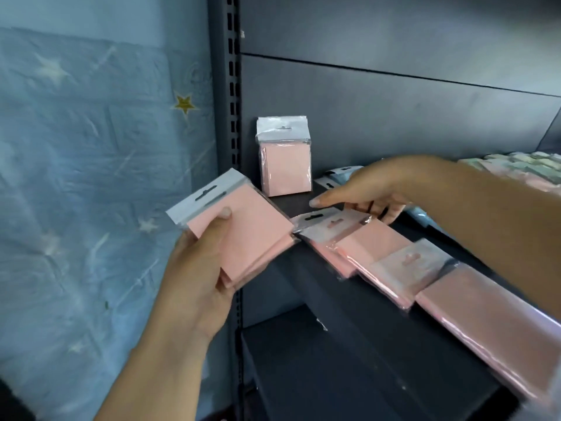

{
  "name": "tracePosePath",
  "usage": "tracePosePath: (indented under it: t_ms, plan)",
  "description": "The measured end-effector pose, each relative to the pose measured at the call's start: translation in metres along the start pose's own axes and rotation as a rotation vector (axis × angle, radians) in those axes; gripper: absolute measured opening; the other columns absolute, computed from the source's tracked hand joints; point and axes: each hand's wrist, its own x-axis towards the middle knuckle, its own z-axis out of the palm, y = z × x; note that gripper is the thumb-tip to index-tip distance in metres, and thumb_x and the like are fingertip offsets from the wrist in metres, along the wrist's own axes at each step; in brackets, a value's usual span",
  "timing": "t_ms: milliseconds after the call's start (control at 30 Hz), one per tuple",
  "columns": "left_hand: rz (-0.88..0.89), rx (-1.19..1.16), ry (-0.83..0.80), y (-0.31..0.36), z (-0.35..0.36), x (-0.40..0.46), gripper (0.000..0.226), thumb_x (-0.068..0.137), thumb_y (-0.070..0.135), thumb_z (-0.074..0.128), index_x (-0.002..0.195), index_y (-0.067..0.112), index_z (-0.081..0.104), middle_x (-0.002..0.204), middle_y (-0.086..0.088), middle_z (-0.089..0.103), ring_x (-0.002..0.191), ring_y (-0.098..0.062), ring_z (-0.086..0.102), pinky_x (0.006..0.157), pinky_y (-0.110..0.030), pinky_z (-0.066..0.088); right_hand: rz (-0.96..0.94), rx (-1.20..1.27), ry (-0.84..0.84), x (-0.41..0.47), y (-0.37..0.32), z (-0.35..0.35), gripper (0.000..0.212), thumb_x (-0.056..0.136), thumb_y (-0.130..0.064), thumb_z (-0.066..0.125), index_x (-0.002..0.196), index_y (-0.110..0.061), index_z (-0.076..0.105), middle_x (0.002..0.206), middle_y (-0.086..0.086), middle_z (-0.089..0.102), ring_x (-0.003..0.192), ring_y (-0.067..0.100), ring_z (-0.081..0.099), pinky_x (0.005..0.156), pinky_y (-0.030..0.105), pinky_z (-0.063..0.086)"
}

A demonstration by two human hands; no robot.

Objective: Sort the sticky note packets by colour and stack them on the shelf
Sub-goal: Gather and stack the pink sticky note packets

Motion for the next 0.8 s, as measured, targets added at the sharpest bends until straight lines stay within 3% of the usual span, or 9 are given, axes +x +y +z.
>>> tracePosePath:
  t_ms: [100, 267, 367, 500, 633, 800]
  plan:
    - [-0.044, -0.006, -0.023, -0.001, -0.004, -0.004, 0.01, 0.089, 0.02, 0.057, 0.095, 0.027, 0.061, 0.074, 0.008, 0.073, 0.065, -0.009, 0.07, 0.044, -0.028, 0.055, 0.044, 0.024, 0.015, 0.008, -0.004, 0.005, 0.022, 0.081, -0.037, 0.065, 0.077, -0.019, 0.054, 0.072, -0.001, 0.054, 0.063, 0.013, 0.05, 0.059, 0.023, 0.04]
    - [-0.067, -0.001, -0.089, 0.002, -0.012, 0.0, 0.024, 0.088, 0.005, 0.054, 0.105, 0.021, 0.057, 0.082, 0.003, 0.071, 0.073, -0.013, 0.068, 0.046, -0.028, 0.055, -0.067, 0.378, 0.005, 0.008, -0.003, -0.002, 0.017, 0.087, -0.014, 0.061, 0.073, -0.015, 0.053, 0.066, 0.002, 0.056, 0.058, 0.013, 0.055, 0.055, 0.022, 0.046]
    - [-0.035, 0.014, -0.16, 0.006, -0.013, 0.005, 0.023, 0.088, 0.004, 0.053, 0.099, 0.023, 0.059, 0.076, 0.006, 0.073, 0.068, -0.009, 0.07, 0.048, -0.028, 0.056, -0.245, 0.714, 0.088, 0.002, 0.0, -0.008, 0.019, 0.09, -0.008, 0.056, 0.073, -0.015, 0.051, 0.061, 0.001, 0.061, 0.05, 0.01, 0.058, 0.046, 0.017, 0.052]
    - [-0.006, 0.02, -0.153, 0.01, -0.01, 0.02, 0.025, 0.09, 0.006, 0.054, 0.106, 0.023, 0.053, 0.099, 0.002, 0.069, 0.087, -0.015, 0.067, 0.058, -0.033, 0.058, -0.497, 1.032, 0.187, -0.012, -0.001, -0.019, 0.016, 0.09, -0.003, 0.054, 0.078, -0.013, 0.059, 0.054, -0.004, 0.067, 0.047, 0.006, 0.064, 0.053, 0.021, 0.056]
    - [-0.018, 0.028, -0.131, 0.012, -0.003, 0.034, 0.018, 0.092, 0.012, 0.053, 0.107, 0.022, 0.051, 0.108, -0.004, 0.066, 0.093, -0.02, 0.065, 0.059, -0.033, 0.058, -0.639, 1.116, 0.242, -0.028, -0.011, -0.023, 0.017, 0.09, -0.004, 0.052, 0.078, -0.012, 0.062, 0.054, -0.001, 0.068, 0.049, 0.007, 0.065, 0.05, 0.021, 0.055]
    - [-0.024, 0.035, -0.279, 0.013, 0.01, 0.034, 0.031, 0.086, 0.041, 0.054, 0.106, 0.017, 0.057, 0.102, -0.009, 0.071, 0.086, -0.025, 0.07, 0.055, -0.026, 0.057, -0.57, 1.089, 0.266, -0.025, -0.03, -0.015, 0.012, 0.088, -0.004, 0.058, 0.077, -0.009, 0.061, 0.052, 0.0, 0.067, 0.045, 0.009, 0.063, 0.049, 0.024, 0.056]
